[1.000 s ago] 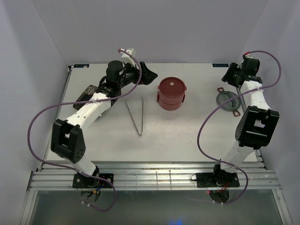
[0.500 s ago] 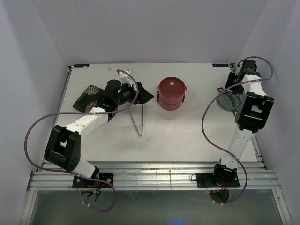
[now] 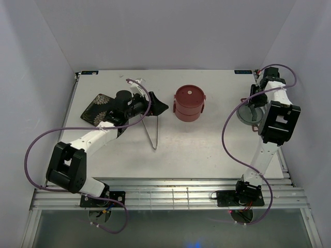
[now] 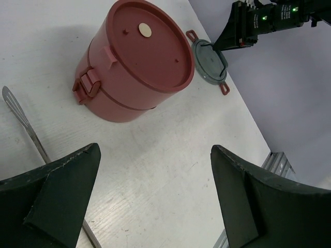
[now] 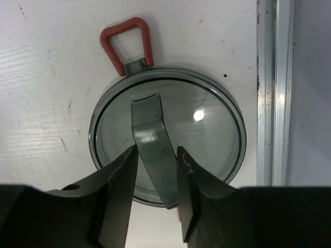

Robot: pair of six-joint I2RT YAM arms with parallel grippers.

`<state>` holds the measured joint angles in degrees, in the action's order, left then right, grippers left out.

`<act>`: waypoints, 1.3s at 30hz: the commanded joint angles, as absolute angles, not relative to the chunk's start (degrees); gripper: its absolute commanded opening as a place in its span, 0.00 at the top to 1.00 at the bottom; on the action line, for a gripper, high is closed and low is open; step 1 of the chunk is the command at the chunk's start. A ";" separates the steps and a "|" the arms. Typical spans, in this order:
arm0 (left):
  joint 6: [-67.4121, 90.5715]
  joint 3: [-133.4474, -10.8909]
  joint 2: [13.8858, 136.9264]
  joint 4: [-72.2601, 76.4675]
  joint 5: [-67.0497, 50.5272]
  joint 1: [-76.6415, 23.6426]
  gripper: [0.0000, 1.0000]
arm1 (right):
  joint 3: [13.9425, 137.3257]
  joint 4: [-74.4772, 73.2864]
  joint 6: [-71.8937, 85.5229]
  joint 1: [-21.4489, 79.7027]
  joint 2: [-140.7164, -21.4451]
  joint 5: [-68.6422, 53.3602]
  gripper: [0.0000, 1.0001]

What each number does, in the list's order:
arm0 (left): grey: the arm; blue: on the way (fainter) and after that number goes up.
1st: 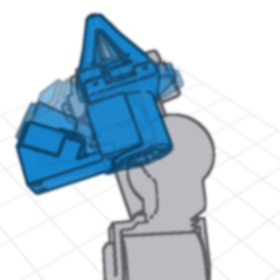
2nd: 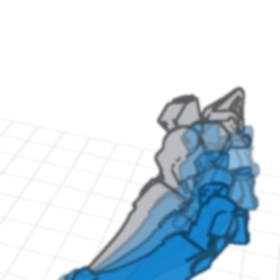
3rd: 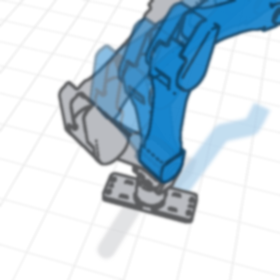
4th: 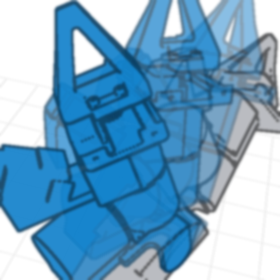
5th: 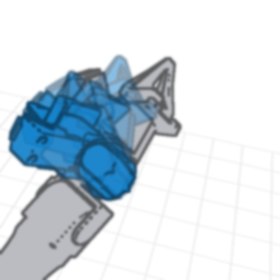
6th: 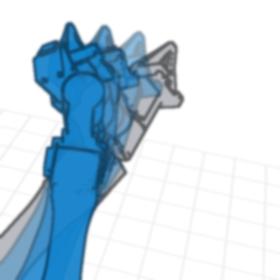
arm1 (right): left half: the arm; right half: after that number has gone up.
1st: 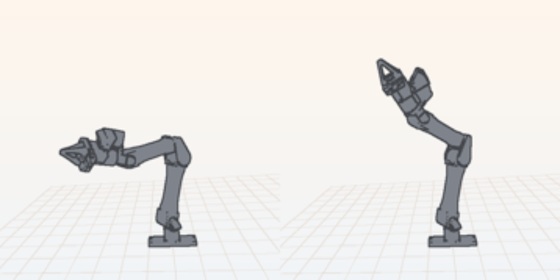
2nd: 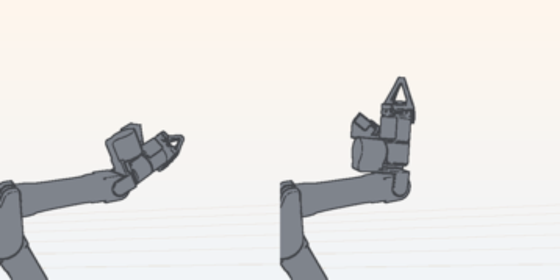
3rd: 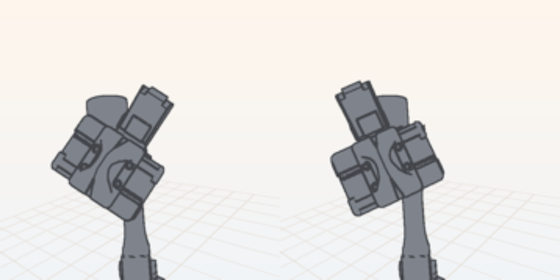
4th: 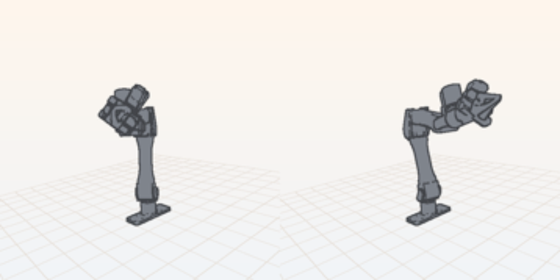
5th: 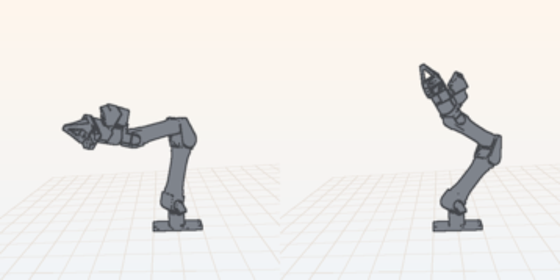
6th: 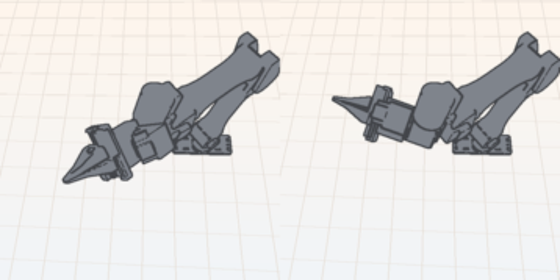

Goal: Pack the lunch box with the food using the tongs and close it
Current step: Pick up the box lid from the center of the board.

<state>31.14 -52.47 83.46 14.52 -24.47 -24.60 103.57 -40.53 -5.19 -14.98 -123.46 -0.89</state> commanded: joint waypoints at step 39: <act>34.98 -47.81 69.17 14.07 -23.12 -24.61 0.02 | 112.50 -33.06 -24.94 9.40 -99.23 -20.96 0.92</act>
<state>35.48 -46.70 72.42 14.83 -23.33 -24.60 110.19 -39.22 -16.10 9.56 -100.66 -7.03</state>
